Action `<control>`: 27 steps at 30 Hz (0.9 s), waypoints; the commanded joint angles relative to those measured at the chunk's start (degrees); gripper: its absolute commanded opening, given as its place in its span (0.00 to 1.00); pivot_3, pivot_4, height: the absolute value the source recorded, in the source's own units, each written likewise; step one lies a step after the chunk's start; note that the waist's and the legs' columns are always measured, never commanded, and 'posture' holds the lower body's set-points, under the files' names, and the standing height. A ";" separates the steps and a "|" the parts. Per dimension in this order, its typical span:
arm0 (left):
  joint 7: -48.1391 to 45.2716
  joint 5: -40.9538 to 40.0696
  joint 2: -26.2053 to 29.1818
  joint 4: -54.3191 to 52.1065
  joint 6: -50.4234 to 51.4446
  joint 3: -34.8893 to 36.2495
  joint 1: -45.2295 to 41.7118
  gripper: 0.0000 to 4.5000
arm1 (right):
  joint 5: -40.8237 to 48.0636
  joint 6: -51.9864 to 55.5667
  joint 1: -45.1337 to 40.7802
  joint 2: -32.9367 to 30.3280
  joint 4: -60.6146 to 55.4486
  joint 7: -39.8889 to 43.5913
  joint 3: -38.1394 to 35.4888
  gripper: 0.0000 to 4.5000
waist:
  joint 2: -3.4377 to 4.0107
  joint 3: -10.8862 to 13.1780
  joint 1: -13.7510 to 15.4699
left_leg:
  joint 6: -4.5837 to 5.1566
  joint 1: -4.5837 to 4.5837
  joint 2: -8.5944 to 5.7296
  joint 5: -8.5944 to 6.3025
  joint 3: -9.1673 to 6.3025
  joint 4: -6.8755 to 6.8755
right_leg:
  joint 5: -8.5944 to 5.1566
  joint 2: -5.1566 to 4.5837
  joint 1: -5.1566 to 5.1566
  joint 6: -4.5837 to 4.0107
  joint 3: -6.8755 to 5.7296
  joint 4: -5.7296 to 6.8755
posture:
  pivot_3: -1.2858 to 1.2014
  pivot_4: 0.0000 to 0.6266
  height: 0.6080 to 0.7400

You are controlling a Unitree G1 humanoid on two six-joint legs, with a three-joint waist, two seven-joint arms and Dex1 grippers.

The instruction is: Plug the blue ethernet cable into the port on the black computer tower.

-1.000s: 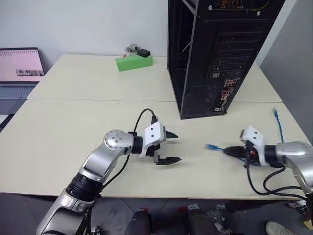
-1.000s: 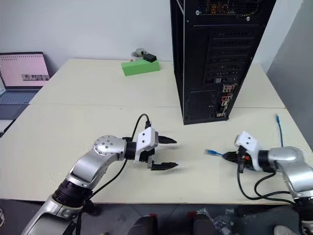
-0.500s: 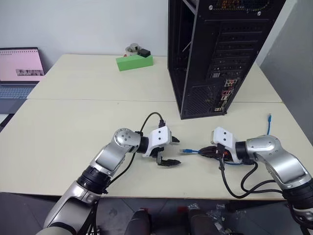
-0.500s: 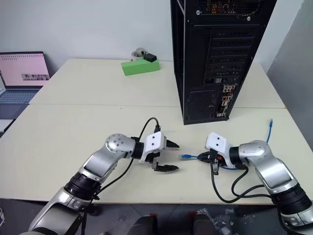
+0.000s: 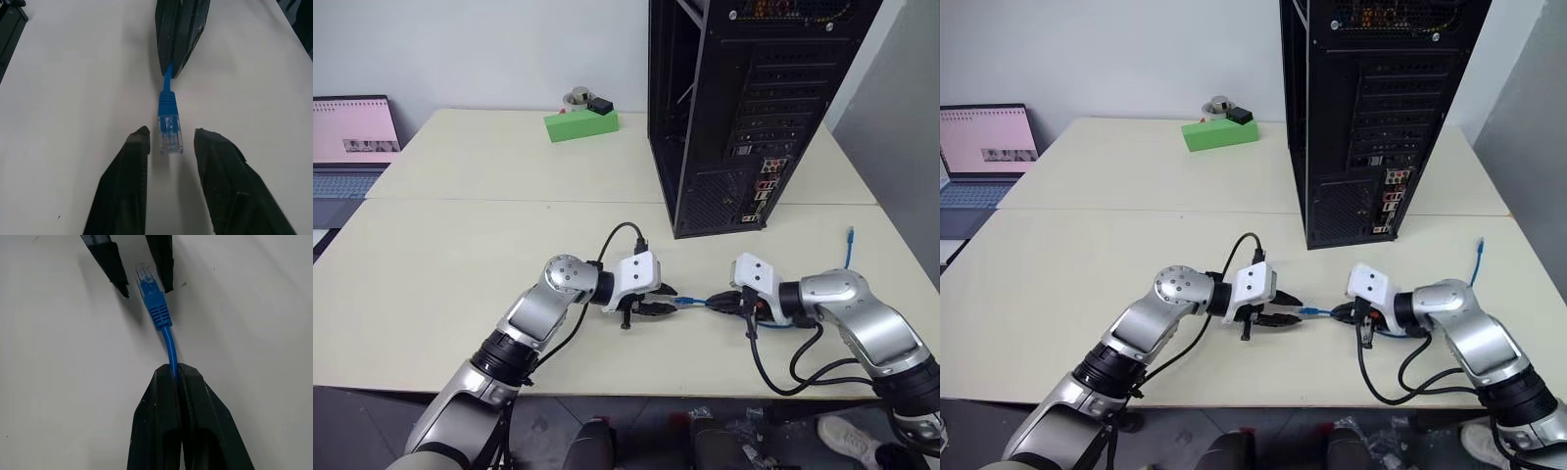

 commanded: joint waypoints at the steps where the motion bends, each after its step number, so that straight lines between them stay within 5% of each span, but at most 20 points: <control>1: 0.17 0.50 -0.32 -0.26 -1.57 0.46 -0.04 0.09 | 0.44 0.35 -1.19 0.01 -2.31 0.12 -0.28 0.00 | 0.00 0.00 0.01 | 0.00 0.00 0.00 0.00 0.00 0.00 | 0.00 0.00 0.00 0.00 0.00 0.00 | 0.52 0.24 1.00; 8: 0.70 1.24 -0.13 1.16 -4.88 1.25 0.52 0.07 | -0.04 -0.75 -1.98 -0.19 -1.30 0.33 -0.19 0.00 | 0.00 0.00 -0.01 | 0.00 0.00 0.00 0.00 0.00 0.00 | 0.00 0.00 0.00 0.00 0.00 0.00 | 0.52 0.24 1.00; 18: 2.38 0.28 0.59 2.37 -17.52 5.24 6.16 0.07 | 3.97 -1.25 -0.79 -6.21 0.09 4.32 -7.47 0.55 | 0.00 0.00 0.08 | 0.00 0.00 -0.01 0.00 0.00 0.00 | 0.00 -0.03 0.00 -0.01 -0.01 -0.01 | 0.52 0.24 1.00; 24: 11.56 9.70 0.26 10.35 -48.69 6.61 6.99 0.07 | 16.27 10.45 1.98 -2.19 -4.23 1.85 -14.11 0.86 | 0.00 0.00 0.00 | 0.00 0.02 0.02 0.00 0.01 0.00 | 0.01 -0.03 0.02 -0.02 0.02 0.00 | 0.52 0.24 1.00; 27: 20.28 19.03 1.64 17.15 -68.13 7.16 5.17 0.07 | 21.25 15.95 2.45 2.18 -5.83 -1.90 -15.62 0.86 | -0.01 -0.02 0.02 | 0.00 0.03 0.03 0.00 0.00 0.00 | 0.01 -0.01 0.02 -0.02 0.01 0.00 | 0.52 0.24 1.00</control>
